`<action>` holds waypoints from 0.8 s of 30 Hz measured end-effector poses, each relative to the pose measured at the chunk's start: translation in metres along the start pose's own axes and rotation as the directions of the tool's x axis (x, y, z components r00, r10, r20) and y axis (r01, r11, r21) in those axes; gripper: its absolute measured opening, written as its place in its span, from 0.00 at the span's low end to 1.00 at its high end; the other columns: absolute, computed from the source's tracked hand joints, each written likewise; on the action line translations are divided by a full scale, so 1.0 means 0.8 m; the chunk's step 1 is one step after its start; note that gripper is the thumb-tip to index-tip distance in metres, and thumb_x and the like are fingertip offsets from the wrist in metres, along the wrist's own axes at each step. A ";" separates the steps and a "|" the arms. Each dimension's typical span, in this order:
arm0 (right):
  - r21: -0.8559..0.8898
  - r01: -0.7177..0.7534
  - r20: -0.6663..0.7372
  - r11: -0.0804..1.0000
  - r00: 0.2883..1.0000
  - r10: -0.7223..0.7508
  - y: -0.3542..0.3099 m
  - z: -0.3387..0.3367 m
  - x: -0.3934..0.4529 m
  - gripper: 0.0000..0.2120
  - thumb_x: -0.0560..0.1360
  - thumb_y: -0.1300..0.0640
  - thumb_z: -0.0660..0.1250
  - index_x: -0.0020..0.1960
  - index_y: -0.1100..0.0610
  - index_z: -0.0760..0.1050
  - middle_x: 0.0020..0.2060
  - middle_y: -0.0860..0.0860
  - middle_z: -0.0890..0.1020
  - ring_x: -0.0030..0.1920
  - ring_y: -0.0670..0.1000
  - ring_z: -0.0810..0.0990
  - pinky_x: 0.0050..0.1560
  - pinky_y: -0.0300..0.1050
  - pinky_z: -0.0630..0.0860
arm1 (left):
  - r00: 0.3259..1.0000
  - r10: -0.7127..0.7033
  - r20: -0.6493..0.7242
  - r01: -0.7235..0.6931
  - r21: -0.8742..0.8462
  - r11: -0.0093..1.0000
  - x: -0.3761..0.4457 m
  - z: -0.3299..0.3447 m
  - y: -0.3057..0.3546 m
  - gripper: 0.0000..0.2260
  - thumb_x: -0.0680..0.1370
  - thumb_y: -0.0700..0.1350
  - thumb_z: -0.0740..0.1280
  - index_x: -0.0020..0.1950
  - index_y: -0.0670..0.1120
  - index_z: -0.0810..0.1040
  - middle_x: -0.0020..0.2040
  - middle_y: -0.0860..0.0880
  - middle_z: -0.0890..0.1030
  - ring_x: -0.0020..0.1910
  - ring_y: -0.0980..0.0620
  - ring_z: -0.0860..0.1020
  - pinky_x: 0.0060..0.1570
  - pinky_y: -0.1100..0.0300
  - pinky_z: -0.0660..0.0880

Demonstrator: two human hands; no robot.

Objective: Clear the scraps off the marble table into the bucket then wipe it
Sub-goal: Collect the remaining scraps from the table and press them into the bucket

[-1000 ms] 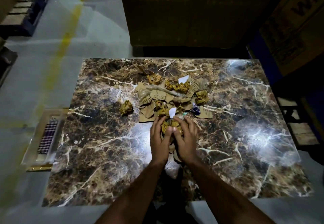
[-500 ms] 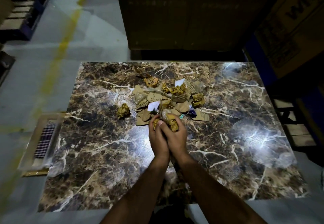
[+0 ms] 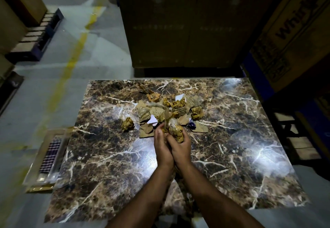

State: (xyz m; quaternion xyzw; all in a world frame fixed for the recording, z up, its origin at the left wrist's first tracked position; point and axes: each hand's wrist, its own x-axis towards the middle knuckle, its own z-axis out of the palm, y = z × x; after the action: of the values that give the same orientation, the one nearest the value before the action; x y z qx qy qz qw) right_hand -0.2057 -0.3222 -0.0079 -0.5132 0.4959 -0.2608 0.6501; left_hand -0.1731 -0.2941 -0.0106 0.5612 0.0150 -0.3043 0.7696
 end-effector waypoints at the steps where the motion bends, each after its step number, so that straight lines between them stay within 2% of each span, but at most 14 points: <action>1: -0.012 0.012 -0.001 1.000 1.000 -0.012 -0.001 0.000 -0.004 0.31 0.68 0.46 0.75 0.68 0.56 0.77 0.60 0.56 0.83 0.59 0.54 0.84 0.61 0.57 0.81 | 0.999 0.034 0.002 -0.034 0.033 0.999 -0.005 0.001 0.004 0.11 0.85 0.51 0.58 0.63 0.49 0.76 0.56 0.47 0.83 0.54 0.53 0.83 0.53 0.58 0.77; 2: -0.018 0.026 0.001 1.000 1.000 -0.026 -0.004 -0.001 -0.009 0.36 0.66 0.41 0.73 0.70 0.55 0.76 0.63 0.56 0.82 0.61 0.54 0.83 0.62 0.58 0.81 | 0.998 0.059 0.001 -0.059 0.056 0.997 -0.008 0.002 0.007 0.08 0.85 0.47 0.59 0.60 0.51 0.76 0.55 0.49 0.82 0.51 0.55 0.83 0.51 0.59 0.78; 4: -0.024 0.040 -0.002 0.999 0.999 -0.040 -0.008 -0.005 -0.012 0.39 0.64 0.38 0.72 0.71 0.57 0.75 0.63 0.57 0.82 0.61 0.55 0.82 0.61 0.58 0.81 | 0.997 0.081 0.011 -0.081 0.084 0.993 -0.014 0.007 0.015 0.05 0.84 0.46 0.61 0.57 0.53 0.76 0.53 0.49 0.82 0.47 0.56 0.83 0.45 0.63 0.78; 6: -0.019 0.027 0.014 0.999 1.000 -0.027 -0.029 -0.014 -0.022 0.29 0.70 0.47 0.75 0.67 0.58 0.77 0.55 0.56 0.85 0.54 0.53 0.85 0.54 0.49 0.83 | 0.995 0.104 0.010 -0.105 0.083 0.991 -0.017 0.013 0.024 0.03 0.83 0.47 0.63 0.55 0.50 0.75 0.51 0.47 0.81 0.43 0.59 0.82 0.40 0.66 0.77; 7: -0.021 0.025 0.029 0.999 0.999 -0.024 -0.034 -0.019 -0.023 0.18 0.74 0.54 0.75 0.62 0.55 0.78 0.49 0.52 0.85 0.49 0.49 0.85 0.49 0.42 0.83 | 0.993 0.122 0.006 -0.122 0.091 0.988 -0.019 0.016 0.029 0.04 0.83 0.48 0.64 0.54 0.49 0.75 0.51 0.46 0.80 0.41 0.61 0.81 0.38 0.67 0.76; 8: -0.007 0.030 0.039 1.000 0.999 -0.030 -0.040 -0.023 -0.024 0.13 0.76 0.59 0.74 0.58 0.51 0.77 0.47 0.49 0.84 0.47 0.47 0.84 0.47 0.39 0.81 | 0.989 0.146 0.003 -0.146 0.105 0.984 -0.021 0.021 0.033 0.05 0.82 0.49 0.65 0.55 0.49 0.74 0.52 0.45 0.80 0.40 0.61 0.81 0.38 0.66 0.76; 9: -0.012 0.033 0.028 0.999 0.999 -0.033 -0.042 -0.026 -0.021 0.14 0.76 0.59 0.74 0.59 0.49 0.77 0.49 0.49 0.84 0.50 0.48 0.84 0.50 0.41 0.81 | 0.986 0.166 0.001 -0.165 0.116 0.979 -0.021 0.025 0.036 0.08 0.81 0.52 0.67 0.56 0.51 0.73 0.54 0.45 0.79 0.41 0.60 0.81 0.40 0.63 0.77; 11: -0.027 0.026 0.005 0.999 1.000 -0.026 -0.049 -0.026 -0.020 0.26 0.76 0.57 0.74 0.72 0.55 0.73 0.66 0.56 0.79 0.65 0.56 0.79 0.64 0.55 0.78 | 0.987 0.160 -0.001 -0.158 0.139 0.978 -0.022 0.032 0.041 0.18 0.76 0.61 0.70 0.63 0.59 0.72 0.62 0.45 0.78 0.50 0.51 0.82 0.50 0.51 0.80; 13: -0.019 0.035 0.006 0.999 0.999 -0.035 -0.056 -0.025 -0.021 0.31 0.78 0.58 0.72 0.78 0.57 0.66 0.73 0.57 0.72 0.71 0.57 0.74 0.69 0.60 0.74 | 0.990 0.139 0.018 -0.140 0.135 0.981 -0.022 0.037 0.044 0.22 0.73 0.62 0.70 0.66 0.65 0.72 0.67 0.46 0.77 0.59 0.46 0.81 0.58 0.44 0.79; 15: -0.003 0.055 0.027 0.998 0.998 -0.055 -0.067 -0.028 -0.024 0.28 0.79 0.60 0.70 0.77 0.54 0.67 0.69 0.51 0.74 0.68 0.54 0.76 0.67 0.57 0.76 | 0.991 0.125 0.045 -0.129 0.083 0.988 -0.020 0.043 0.048 0.16 0.75 0.56 0.69 0.63 0.64 0.76 0.64 0.47 0.80 0.58 0.48 0.82 0.55 0.50 0.79; 17: -0.011 0.105 0.061 0.994 0.993 -0.104 -0.076 -0.033 -0.026 0.19 0.79 0.63 0.69 0.64 0.46 0.72 0.59 0.43 0.79 0.58 0.50 0.81 0.58 0.49 0.80 | 0.991 0.128 0.043 -0.132 0.113 0.985 -0.017 0.047 0.049 0.10 0.80 0.50 0.68 0.59 0.62 0.78 0.60 0.47 0.82 0.54 0.50 0.83 0.51 0.53 0.79; 19: -0.031 0.181 0.059 0.983 0.982 -0.179 -0.079 -0.034 -0.022 0.18 0.77 0.64 0.69 0.61 0.47 0.73 0.56 0.45 0.81 0.51 0.46 0.83 0.50 0.41 0.79 | 0.994 0.109 0.023 -0.111 0.144 0.983 -0.013 0.050 0.048 0.07 0.80 0.50 0.68 0.59 0.56 0.79 0.62 0.46 0.81 0.55 0.49 0.82 0.51 0.54 0.79; 22: -0.006 0.148 0.085 0.989 0.986 -0.147 -0.082 -0.030 -0.019 0.19 0.72 0.56 0.69 0.59 0.38 0.75 0.57 0.50 0.83 0.52 0.49 0.84 0.50 0.47 0.82 | 0.998 0.034 -0.043 -0.028 0.139 0.990 -0.014 0.054 0.049 0.21 0.80 0.53 0.68 0.71 0.48 0.71 0.68 0.49 0.73 0.63 0.49 0.77 0.56 0.55 0.76; 24: 0.032 0.063 0.087 0.998 0.994 -0.065 -0.082 -0.028 -0.017 0.21 0.70 0.51 0.69 0.61 0.35 0.75 0.58 0.53 0.83 0.55 0.53 0.84 0.55 0.55 0.83 | 0.999 0.010 -0.045 -0.005 0.102 0.995 -0.014 0.054 0.048 0.26 0.76 0.57 0.70 0.70 0.45 0.73 0.65 0.48 0.78 0.61 0.48 0.79 0.57 0.51 0.78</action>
State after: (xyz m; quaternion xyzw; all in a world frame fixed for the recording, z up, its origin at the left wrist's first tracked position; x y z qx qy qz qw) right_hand -0.2203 -0.3416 0.0584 -0.5302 0.4461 -0.2659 0.6703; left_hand -0.1771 -0.3195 0.0426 0.6066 0.0146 -0.2891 0.7404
